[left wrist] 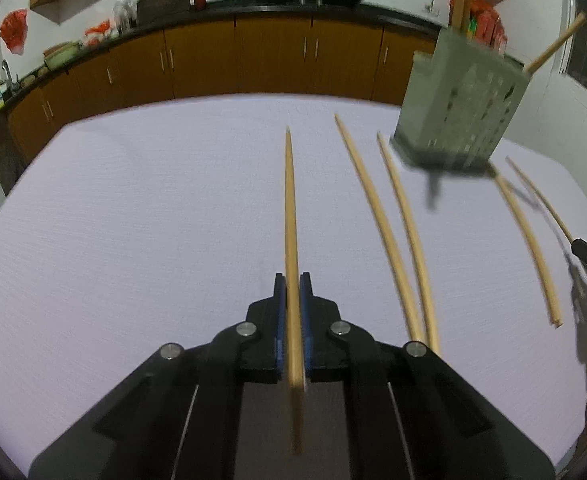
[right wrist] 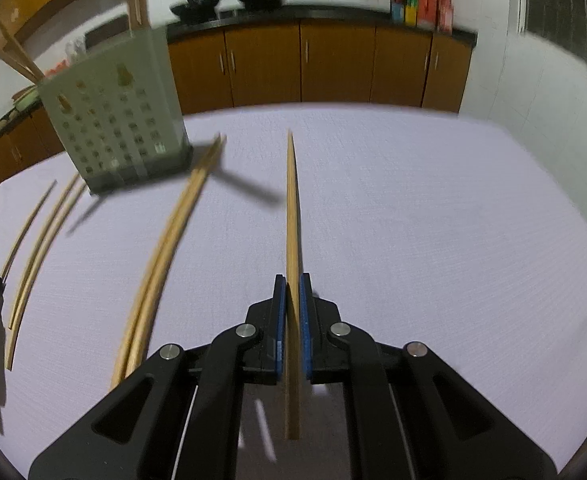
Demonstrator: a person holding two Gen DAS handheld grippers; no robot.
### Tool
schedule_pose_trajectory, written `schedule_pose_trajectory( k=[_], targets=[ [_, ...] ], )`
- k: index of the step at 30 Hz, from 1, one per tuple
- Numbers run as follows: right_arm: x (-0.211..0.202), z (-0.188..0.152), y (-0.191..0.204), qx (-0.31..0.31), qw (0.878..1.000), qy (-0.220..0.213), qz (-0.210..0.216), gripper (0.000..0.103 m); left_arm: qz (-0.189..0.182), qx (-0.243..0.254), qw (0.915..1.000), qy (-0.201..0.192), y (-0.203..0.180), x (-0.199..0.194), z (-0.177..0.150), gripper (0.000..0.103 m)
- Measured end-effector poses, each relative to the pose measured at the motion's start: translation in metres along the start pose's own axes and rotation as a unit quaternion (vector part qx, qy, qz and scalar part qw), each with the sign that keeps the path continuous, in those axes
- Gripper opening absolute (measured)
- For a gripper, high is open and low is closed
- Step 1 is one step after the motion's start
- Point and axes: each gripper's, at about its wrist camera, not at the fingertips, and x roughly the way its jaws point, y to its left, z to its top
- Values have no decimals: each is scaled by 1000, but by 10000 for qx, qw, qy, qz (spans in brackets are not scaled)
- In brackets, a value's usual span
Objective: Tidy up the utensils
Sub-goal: 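Lift both chopsticks over the green holder and open both grippers to drop them in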
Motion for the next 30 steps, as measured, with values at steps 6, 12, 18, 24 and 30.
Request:
schedule_pose_trajectory(
  k=[6,12,18,24,30],
  targets=[
    [-50,34,-4,116,9955,-926,129,7,-86,14,9955,-948,6,-56,38,8],
    [-83,67,4,162,9870,-1568,304,7,-443,-88,9866,-1566,9,-98,77,7],
    [-112,92,15,126,9780,-2000,574,7,-985,74,9787,-1802,-3,-128,97,7],
    [-150,117,27,174,9600,-2561,1118,7,-1400,170,9640,-2256,-32,-157,119,7],
    [-171,146,47,279,9292,-3387,1456,7,-1378,147,9303,-3396,-77,-190,162,7]
  ],
)
